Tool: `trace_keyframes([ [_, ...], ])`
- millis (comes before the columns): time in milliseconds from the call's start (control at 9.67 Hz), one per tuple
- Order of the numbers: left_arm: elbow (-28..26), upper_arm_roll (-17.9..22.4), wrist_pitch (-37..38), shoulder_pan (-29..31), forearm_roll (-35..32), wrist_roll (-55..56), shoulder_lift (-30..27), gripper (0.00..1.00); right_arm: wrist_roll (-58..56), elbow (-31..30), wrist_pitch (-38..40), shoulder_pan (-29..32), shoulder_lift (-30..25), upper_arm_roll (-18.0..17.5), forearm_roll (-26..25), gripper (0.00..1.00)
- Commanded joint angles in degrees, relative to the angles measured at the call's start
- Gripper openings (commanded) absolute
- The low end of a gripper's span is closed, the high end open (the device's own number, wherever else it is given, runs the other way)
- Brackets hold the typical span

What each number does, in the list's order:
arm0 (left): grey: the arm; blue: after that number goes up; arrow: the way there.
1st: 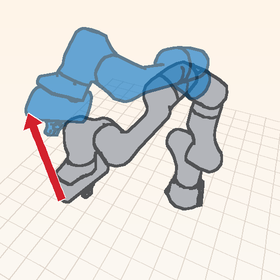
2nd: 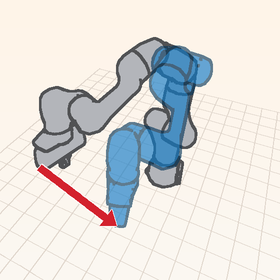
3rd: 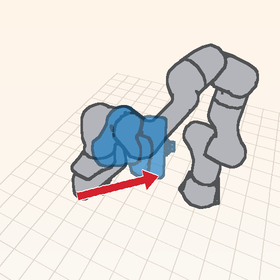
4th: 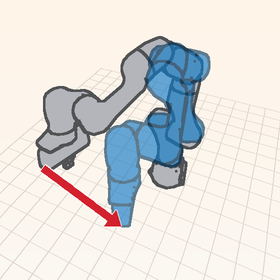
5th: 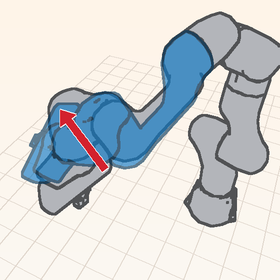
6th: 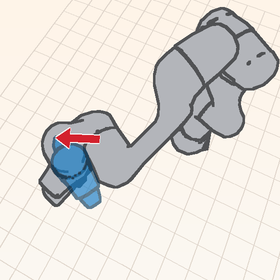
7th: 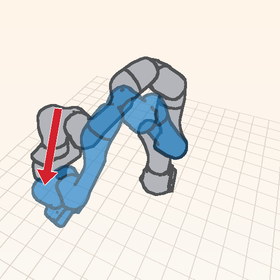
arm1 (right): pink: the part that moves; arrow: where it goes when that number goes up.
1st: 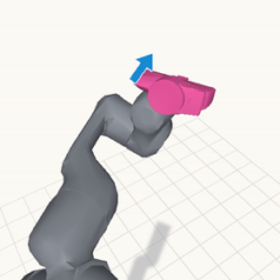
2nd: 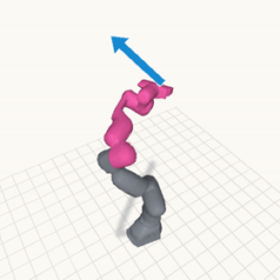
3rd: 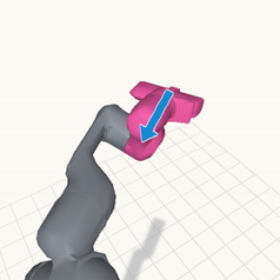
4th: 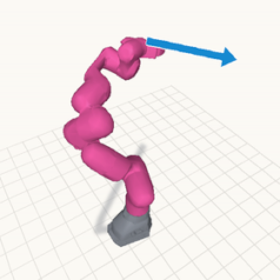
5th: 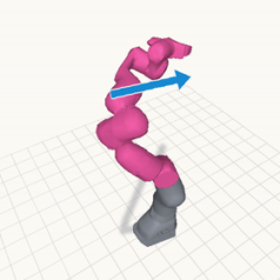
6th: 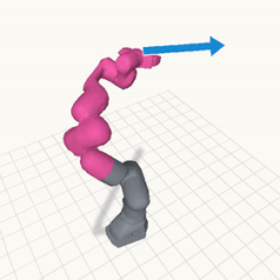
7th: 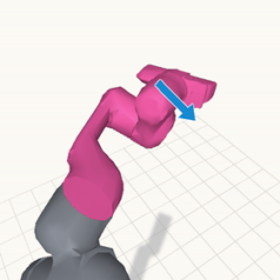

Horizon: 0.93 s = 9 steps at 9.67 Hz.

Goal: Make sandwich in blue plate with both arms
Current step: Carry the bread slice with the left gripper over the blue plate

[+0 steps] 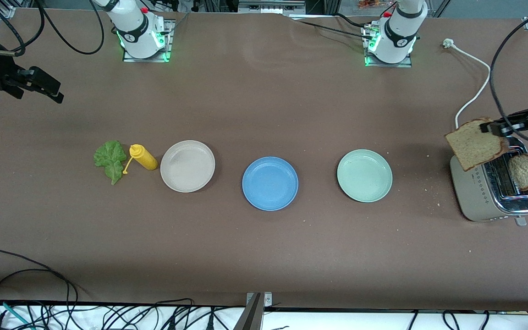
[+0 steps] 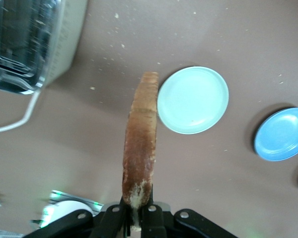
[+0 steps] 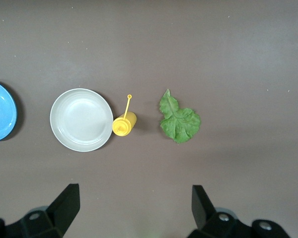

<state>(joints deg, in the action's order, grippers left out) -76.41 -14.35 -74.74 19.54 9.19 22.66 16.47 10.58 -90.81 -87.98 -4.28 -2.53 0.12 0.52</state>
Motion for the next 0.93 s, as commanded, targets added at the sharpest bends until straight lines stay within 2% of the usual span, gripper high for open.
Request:
trace_keyframes([
  [0,-5.39,-4.96,-9.76,-1.26,5.83,14.64,-0.47,0.0,0.41,-0.33,0.61,0.06,-0.81,0.05,0.88,1.0],
  [414,-13.22,-17.35,-29.62,-1.52,6.2,34.15,0.05,0.0,0.41,-0.33,0.53,0.06,-0.81,0.05,0.88,1.0],
  [517,-14.28,-19.03,-33.59,-2.74,6.2,38.2,1.1,0.0,0.41,-0.33,0.53,0.06,-0.81,0.05,0.88,1.0],
  [827,-14.73,-19.13,-44.23,-10.9,8.21,46.93,5.84,0.0,0.41,-0.33,0.61,0.06,-0.81,0.05,0.88,1.0],
])
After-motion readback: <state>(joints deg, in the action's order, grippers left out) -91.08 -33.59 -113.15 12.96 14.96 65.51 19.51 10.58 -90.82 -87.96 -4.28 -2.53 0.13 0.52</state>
